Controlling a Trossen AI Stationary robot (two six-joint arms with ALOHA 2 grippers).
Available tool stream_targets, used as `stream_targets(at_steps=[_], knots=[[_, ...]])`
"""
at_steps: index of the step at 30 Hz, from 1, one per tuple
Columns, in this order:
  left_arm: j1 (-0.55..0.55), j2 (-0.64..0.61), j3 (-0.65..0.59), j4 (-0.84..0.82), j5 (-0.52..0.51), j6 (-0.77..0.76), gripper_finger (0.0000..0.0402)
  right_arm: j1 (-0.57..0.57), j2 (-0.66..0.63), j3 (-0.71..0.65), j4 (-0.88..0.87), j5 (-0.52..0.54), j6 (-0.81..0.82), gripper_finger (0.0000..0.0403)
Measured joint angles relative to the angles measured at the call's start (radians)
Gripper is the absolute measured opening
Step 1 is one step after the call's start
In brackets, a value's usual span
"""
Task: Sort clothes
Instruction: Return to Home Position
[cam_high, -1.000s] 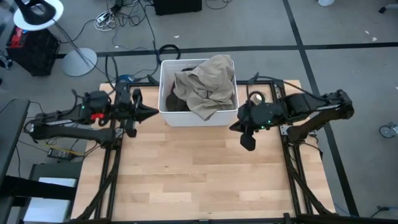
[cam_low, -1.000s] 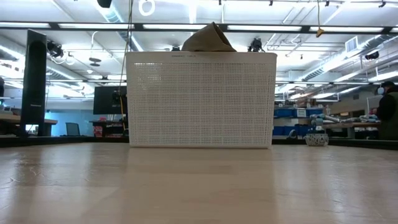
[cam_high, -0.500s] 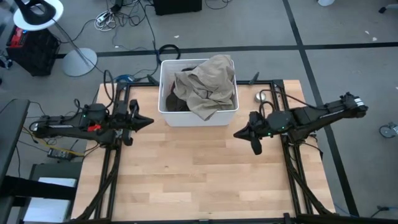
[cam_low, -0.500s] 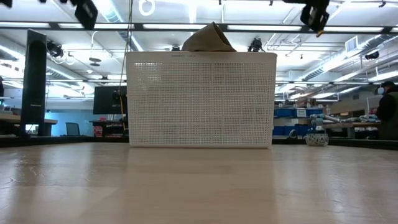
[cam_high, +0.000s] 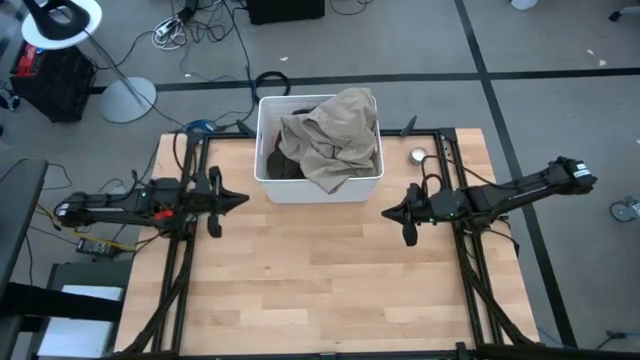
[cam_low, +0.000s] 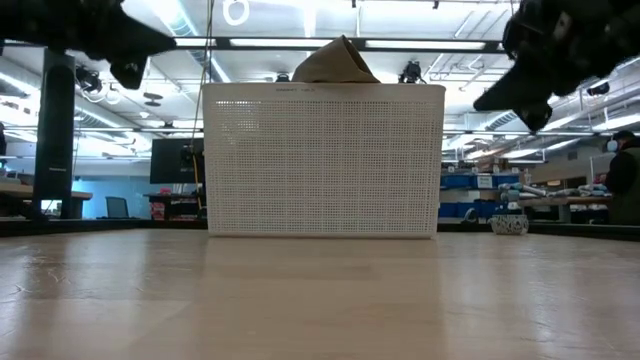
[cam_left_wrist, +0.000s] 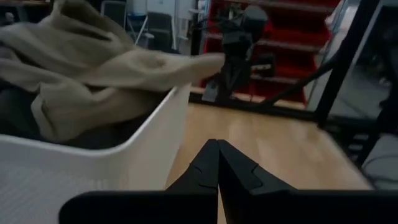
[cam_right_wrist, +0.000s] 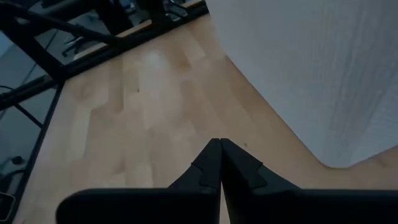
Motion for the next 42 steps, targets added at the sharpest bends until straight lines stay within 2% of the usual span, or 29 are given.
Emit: stream_targets(at_steps=[5,11,19,27,33,40,42], knots=[[0.000,-0.002,-0.031,-0.004,0.024,0.058,0.0006,0.000,-0.017,-0.078,0.107,0.000,-0.053,0.0008],[0.000,-0.001,-0.098,-0.004,0.089,0.056,0.0006,0.000,-0.021,-0.125,0.122,-0.013,-0.105,0.0008],[0.000,-0.002,-0.241,0.295,0.103,0.066,0.0006,0.001,-0.037,-0.163,0.183,-0.015,-0.148,0.0005],[0.000,-0.012,-0.308,0.375,0.096,0.042,0.0006,0.001,-0.134,-0.242,0.258,-0.067,-0.158,0.0010],[0.000,-0.091,-0.308,0.316,0.092,0.065,0.0006,0.002,-0.264,-0.281,0.265,-0.075,-0.170,0.0007],[0.000,-0.282,-0.308,0.168,0.091,0.065,0.0006,0.001,-0.378,-0.292,0.200,-0.075,-0.184,0.0008],[0.000,-0.279,-0.305,0.143,0.089,0.061,0.0006,0.001,-0.399,-0.292,0.184,-0.075,-0.185,0.0008]])
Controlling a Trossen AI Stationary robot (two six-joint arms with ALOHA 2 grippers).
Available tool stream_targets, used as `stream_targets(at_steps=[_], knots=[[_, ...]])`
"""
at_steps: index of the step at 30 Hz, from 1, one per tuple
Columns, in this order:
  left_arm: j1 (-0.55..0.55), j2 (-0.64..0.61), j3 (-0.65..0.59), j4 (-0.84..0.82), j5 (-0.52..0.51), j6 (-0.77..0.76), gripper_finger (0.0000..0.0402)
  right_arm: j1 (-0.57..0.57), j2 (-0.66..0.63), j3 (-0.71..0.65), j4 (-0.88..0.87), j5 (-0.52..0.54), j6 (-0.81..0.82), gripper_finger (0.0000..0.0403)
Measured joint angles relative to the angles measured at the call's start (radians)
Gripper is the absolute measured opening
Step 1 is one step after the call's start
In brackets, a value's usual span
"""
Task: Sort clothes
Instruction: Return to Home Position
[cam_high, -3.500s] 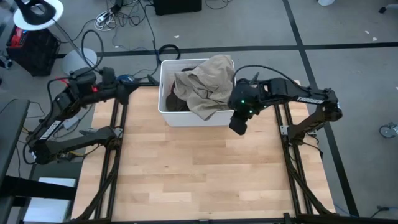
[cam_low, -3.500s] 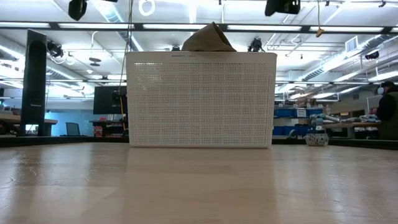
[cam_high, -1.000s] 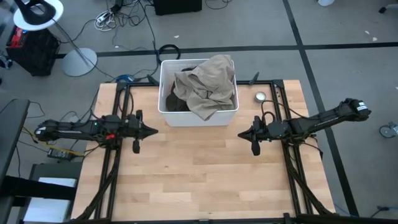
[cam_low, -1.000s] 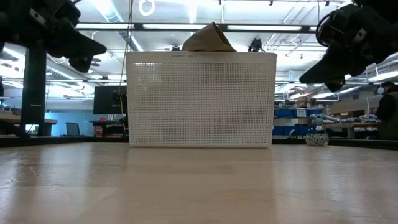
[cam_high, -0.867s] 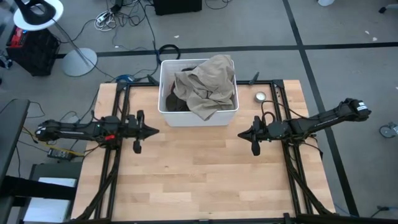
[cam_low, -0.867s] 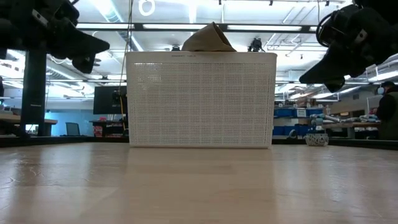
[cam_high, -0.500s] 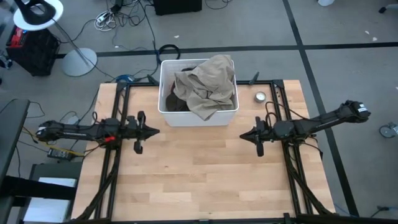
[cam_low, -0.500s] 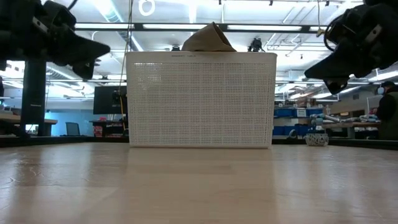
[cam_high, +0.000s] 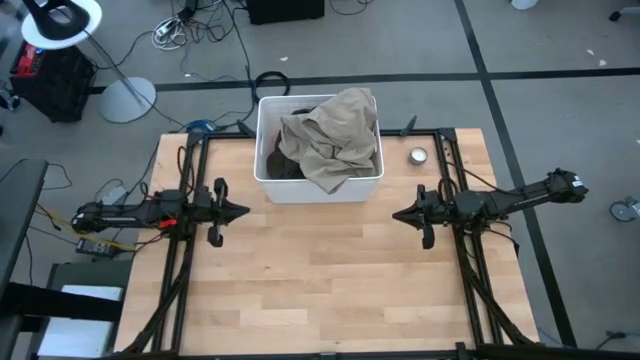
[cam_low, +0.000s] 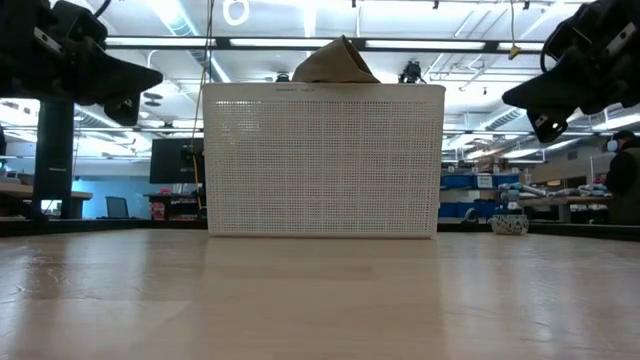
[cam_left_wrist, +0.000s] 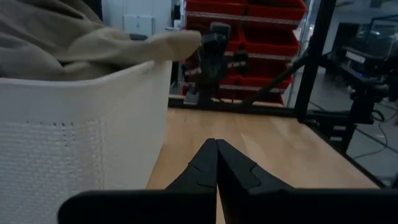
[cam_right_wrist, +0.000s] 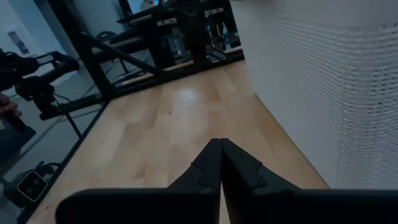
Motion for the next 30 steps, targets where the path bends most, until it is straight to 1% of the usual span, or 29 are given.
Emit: stream_targets(at_steps=[10,13,16,19,22,27,30], knots=[[0.000,-0.001,0.000,-0.037,0.012,-0.023,0.0006,0.000,-0.097,0.000,-0.096,-0.012,-0.001,0.0008],[0.000,-0.001,0.000,-0.035,0.013,-0.023,0.0006,0.000,-0.141,0.000,-0.146,-0.039,0.000,0.0008],[0.000,-0.001,0.000,-0.035,0.013,-0.027,0.0006,-0.001,-0.197,0.000,-0.193,-0.041,0.007,0.0009],[0.000,-0.001,0.000,-0.036,0.013,-0.035,0.0006,-0.001,-0.261,0.000,-0.205,0.012,-0.010,0.0008],[0.000,-0.001,0.000,-0.037,0.013,-0.043,0.0006,-0.001,-0.323,0.000,-0.191,0.066,-0.066,0.0006],[0.000,-0.001,0.000,-0.045,0.013,-0.049,0.0006,-0.008,-0.319,0.017,-0.180,0.115,-0.121,0.0006],[0.000,-0.001,0.000,-0.038,0.013,-0.049,0.0006,-0.014,-0.319,0.017,-0.181,0.108,-0.116,0.0008]])
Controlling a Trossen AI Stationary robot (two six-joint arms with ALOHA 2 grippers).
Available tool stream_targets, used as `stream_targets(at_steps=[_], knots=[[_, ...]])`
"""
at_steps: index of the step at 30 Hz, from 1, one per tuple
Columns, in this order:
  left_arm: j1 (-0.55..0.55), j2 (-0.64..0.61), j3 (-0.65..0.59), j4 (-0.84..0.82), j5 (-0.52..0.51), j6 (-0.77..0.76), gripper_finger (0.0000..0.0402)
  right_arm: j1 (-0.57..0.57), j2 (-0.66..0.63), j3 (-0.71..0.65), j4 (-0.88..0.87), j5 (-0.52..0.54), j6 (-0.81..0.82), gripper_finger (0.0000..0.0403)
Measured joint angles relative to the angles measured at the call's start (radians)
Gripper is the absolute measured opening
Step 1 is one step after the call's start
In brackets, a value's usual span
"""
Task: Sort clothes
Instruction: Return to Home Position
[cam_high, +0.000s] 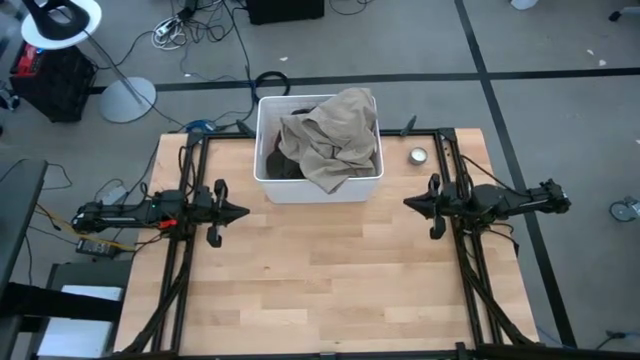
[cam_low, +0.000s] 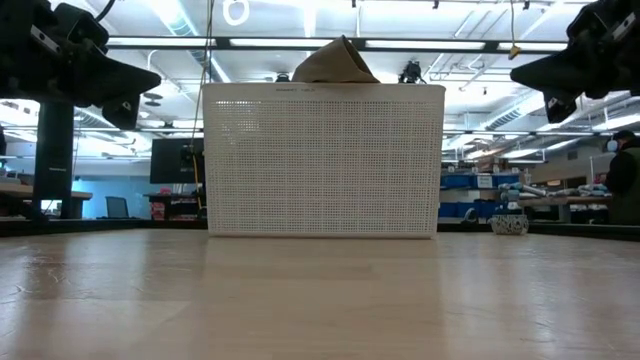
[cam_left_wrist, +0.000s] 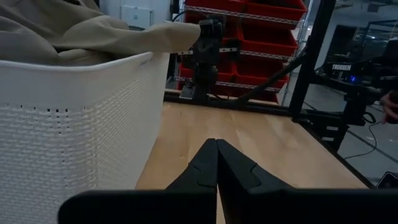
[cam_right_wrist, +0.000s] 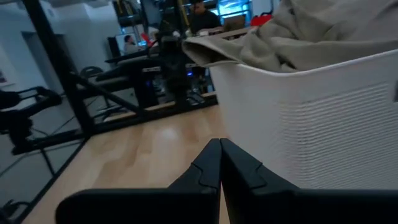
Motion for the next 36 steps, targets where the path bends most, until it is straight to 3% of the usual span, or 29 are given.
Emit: stream_targets(at_steps=[11,20,27,36], knots=[[0.000,0.000,0.000,0.017,0.000,0.001,0.0006,0.000,0.002,-0.064,0.011,-0.021,0.152,0.0007],[-0.001,0.000,0.000,-0.006,0.028,-0.060,0.0006,-0.060,0.001,-0.067,0.042,0.034,0.073,0.0006],[-0.001,0.000,0.000,-0.006,0.032,-0.072,0.0006,-0.117,0.001,-0.067,0.037,-0.085,0.093,0.0009],[-0.001,0.000,0.000,0.004,0.031,-0.072,0.0006,-0.241,0.001,-0.067,0.026,-0.098,0.057,0.0009]])
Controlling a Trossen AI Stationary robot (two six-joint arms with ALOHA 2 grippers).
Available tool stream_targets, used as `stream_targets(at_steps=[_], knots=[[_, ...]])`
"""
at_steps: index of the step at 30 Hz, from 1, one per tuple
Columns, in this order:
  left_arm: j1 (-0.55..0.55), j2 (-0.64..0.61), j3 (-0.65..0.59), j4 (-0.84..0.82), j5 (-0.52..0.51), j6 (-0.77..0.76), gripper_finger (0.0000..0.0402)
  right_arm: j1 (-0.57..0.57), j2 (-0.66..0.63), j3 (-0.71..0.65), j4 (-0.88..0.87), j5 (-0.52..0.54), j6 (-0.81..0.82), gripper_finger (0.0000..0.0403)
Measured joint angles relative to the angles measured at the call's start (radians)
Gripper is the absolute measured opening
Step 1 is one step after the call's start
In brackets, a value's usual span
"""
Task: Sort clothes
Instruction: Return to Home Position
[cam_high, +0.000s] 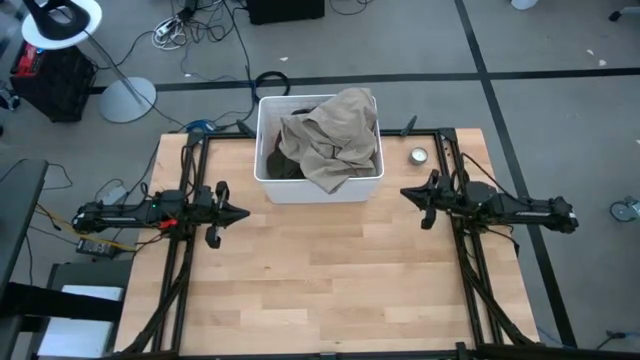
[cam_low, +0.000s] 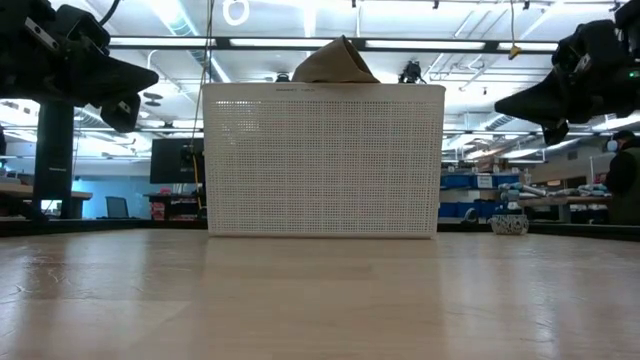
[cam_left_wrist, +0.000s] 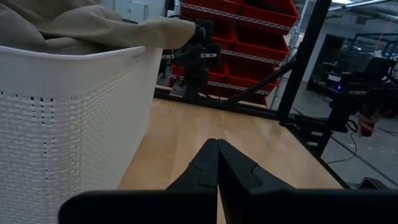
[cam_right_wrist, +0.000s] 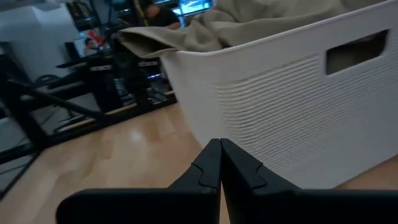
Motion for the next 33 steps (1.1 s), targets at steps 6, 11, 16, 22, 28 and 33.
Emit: stream_targets(at_steps=[6,11,16,22,28,33], knots=[[0.000,0.000,0.000,0.000,-0.001,0.000,0.0006,-0.042,0.000,0.000,-0.003,-0.034,-0.065,0.0008],[0.000,0.000,0.000,0.000,-0.001,0.000,0.0006,-0.042,0.000,0.000,-0.003,-0.044,-0.079,0.0008],[0.000,0.000,0.000,0.001,-0.001,0.000,0.0006,-0.042,0.000,0.000,0.001,-0.044,-0.079,0.0005],[0.000,0.000,0.000,0.001,-0.001,0.000,0.0006,-0.042,0.000,0.000,0.005,-0.044,-0.074,0.0008],[0.000,0.000,0.000,0.001,-0.001,0.000,0.0006,-0.042,0.000,0.000,0.006,-0.044,-0.039,0.0005],[0.000,0.000,0.000,0.001,-0.002,0.000,0.0006,-0.042,0.000,0.000,0.007,-0.044,-0.039,0.0007]])
